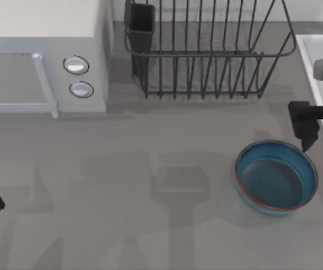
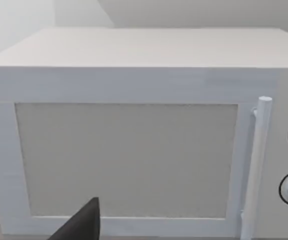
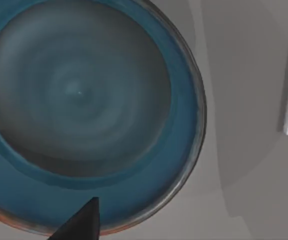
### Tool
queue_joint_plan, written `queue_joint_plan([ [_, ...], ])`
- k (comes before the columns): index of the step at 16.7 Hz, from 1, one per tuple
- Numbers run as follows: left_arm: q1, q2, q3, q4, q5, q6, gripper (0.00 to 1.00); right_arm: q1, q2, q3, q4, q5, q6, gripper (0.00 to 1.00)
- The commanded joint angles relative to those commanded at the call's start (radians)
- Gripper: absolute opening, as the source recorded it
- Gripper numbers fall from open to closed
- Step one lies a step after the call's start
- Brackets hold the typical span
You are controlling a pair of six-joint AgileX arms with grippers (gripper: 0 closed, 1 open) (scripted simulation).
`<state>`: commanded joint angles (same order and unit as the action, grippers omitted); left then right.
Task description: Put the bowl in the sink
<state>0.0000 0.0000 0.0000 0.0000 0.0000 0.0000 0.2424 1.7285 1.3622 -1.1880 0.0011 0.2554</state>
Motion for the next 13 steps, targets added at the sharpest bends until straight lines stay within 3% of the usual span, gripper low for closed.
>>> queue_joint_plan([
  [8,0.000,0.000,0.000,0.000,0.000,0.000,1.00,0.000,0.026,0.007,0.001,-0.001,0.002,1.00],
  [13,0.000,0.000,0.000,0.000,0.000,0.000,1.00,0.004,0.089,-0.129,0.209,0.000,0.005,1.00],
])
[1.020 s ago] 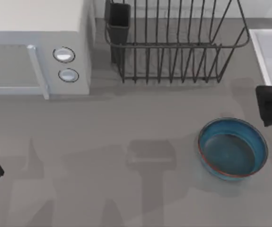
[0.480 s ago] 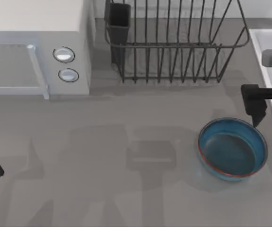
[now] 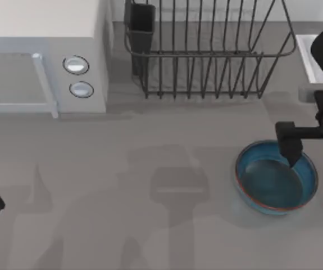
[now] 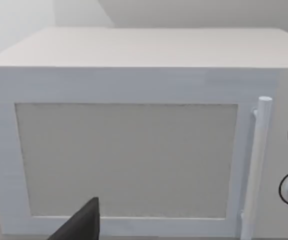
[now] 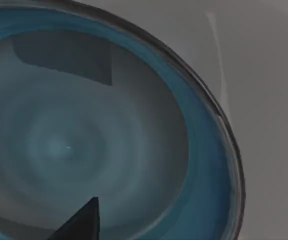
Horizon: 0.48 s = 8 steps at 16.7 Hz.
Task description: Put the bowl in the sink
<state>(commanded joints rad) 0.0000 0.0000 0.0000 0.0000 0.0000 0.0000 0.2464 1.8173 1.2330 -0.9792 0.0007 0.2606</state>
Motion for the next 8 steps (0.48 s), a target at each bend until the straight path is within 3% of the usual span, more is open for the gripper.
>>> queue_joint_plan([
  [4,0.000,0.000,0.000,0.000,0.000,0.000,1.00,0.003,0.049,-0.104,0.149,0.000,0.003,1.00],
  [8,0.000,0.000,0.000,0.000,0.000,0.000,1.00,0.003,0.054,-0.114,0.161,0.000,0.004,1.00],
])
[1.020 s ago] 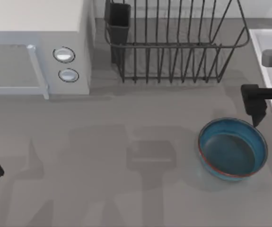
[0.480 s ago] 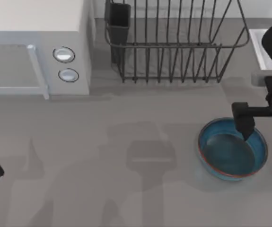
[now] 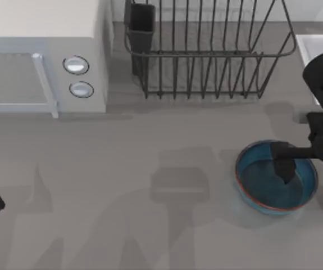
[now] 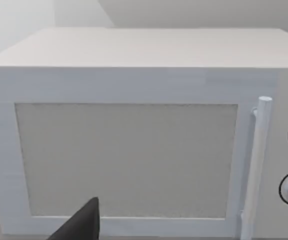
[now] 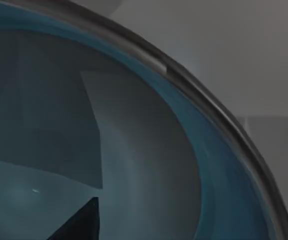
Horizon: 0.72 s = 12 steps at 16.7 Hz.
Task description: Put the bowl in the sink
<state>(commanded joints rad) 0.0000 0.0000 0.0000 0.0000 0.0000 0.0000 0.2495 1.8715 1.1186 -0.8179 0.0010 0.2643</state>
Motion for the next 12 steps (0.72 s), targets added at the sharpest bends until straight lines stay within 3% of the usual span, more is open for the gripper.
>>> queue_joint_plan([
  [1,0.000,0.000,0.000,0.000,0.000,0.000,1.00,0.000,0.000,0.000,0.000,0.000,0.000,1.00],
  [12,0.000,0.000,0.000,0.000,0.000,0.000,1.00,0.000,0.000,0.000,0.000,0.000,0.000,0.17],
])
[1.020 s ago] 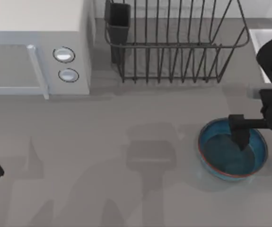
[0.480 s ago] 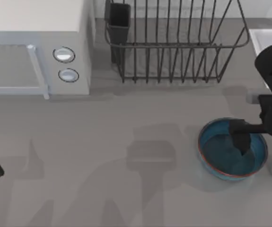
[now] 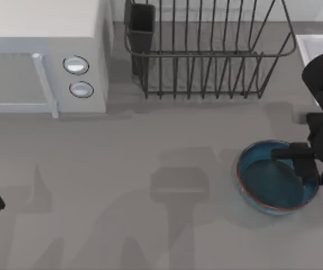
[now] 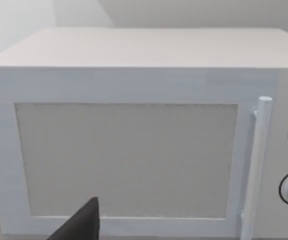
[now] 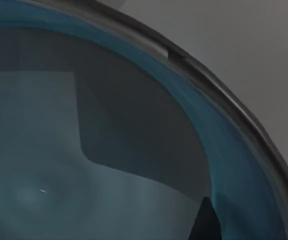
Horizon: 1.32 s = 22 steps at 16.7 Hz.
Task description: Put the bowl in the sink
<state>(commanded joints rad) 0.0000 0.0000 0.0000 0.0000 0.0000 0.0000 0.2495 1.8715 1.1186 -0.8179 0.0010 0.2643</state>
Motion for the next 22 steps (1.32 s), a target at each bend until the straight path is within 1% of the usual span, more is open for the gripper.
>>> queue_joint_plan([
  [2,0.000,0.000,0.000,0.000,0.000,0.000,1.00,0.000,0.000,0.000,0.000,0.000,0.000,0.02],
  [3,0.000,0.000,0.000,0.000,0.000,0.000,1.00,0.000,0.000,0.000,0.000,0.000,0.000,0.00],
  [12,0.000,0.000,0.000,0.000,0.000,0.000,1.00,-0.001,-0.002,0.003,-0.003,0.001,0.000,0.00],
  [14,0.000,0.000,0.000,0.000,0.000,0.000,1.00,0.000,-0.005,0.038,-0.039,0.001,0.000,0.00],
  [17,0.000,0.000,0.000,0.000,0.000,0.000,1.00,-0.001,-0.026,0.144,-0.169,0.001,-0.001,0.00],
  [22,0.000,0.000,0.000,0.000,0.000,0.000,1.00,-0.004,-0.086,0.361,-0.469,0.001,-0.004,0.00],
])
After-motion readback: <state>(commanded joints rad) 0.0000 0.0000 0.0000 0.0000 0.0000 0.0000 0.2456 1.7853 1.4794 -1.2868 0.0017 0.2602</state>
